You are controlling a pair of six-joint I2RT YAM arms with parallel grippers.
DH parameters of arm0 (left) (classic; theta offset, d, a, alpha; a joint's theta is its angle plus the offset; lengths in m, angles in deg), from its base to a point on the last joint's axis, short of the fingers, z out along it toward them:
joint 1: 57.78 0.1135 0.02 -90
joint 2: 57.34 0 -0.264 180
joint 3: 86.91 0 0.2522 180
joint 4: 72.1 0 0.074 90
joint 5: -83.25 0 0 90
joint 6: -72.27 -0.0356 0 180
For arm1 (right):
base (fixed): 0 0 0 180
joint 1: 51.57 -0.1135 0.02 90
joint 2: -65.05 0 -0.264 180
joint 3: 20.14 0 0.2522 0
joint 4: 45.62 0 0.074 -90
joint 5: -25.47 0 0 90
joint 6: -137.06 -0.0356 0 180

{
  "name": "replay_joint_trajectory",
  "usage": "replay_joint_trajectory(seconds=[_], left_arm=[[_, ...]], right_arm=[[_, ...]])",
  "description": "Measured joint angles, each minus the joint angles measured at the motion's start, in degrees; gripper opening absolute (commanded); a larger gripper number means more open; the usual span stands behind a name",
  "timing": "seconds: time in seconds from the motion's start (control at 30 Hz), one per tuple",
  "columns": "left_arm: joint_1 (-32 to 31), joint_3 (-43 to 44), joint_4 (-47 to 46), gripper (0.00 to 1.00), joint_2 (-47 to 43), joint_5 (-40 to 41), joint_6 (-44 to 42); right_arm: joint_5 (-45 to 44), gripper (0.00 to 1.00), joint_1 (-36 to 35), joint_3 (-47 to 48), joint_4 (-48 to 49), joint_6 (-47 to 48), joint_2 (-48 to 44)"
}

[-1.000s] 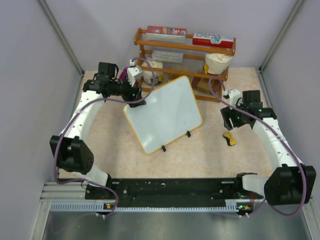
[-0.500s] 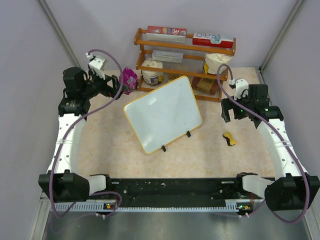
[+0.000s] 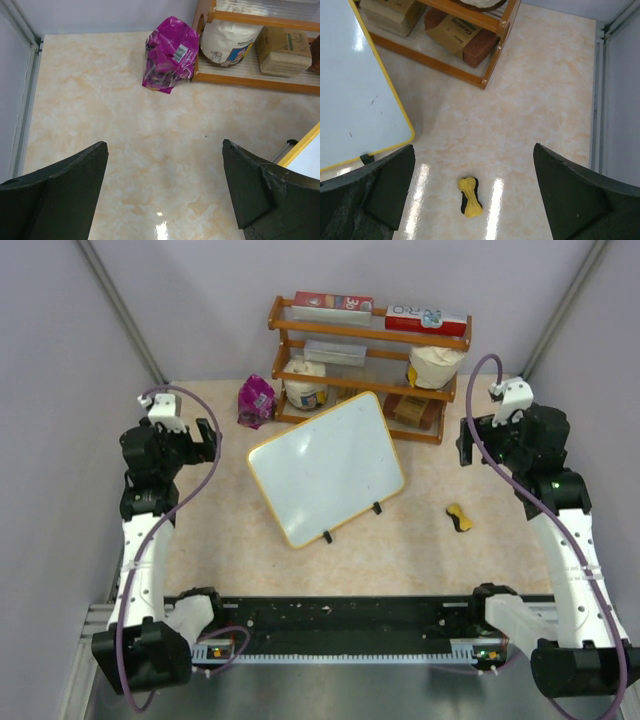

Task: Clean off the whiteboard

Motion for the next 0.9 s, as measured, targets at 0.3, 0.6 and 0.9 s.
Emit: replay_joint_trajectory(seconds=[0.3, 0.6, 0.9], left_arm=[[1.05, -4.07, -3.48, 0.99, -2.84, 0.92, 3.32], [1.20, -3.52, -5.81, 0.99, -2.67, 1.01, 4.52], [1.20, -6.05, -9.42, 0.99, -4.66, -0.76, 5.51]], right_arm=[[-0.15, 0.99, 0.00, 0.02, 5.42, -0.90, -3.91], [0.11, 0.99, 0.00, 0.02, 6.60, -2.16, -2.82], [0.09, 0.99, 0.00, 0.00, 7.10, -2.14, -2.54]])
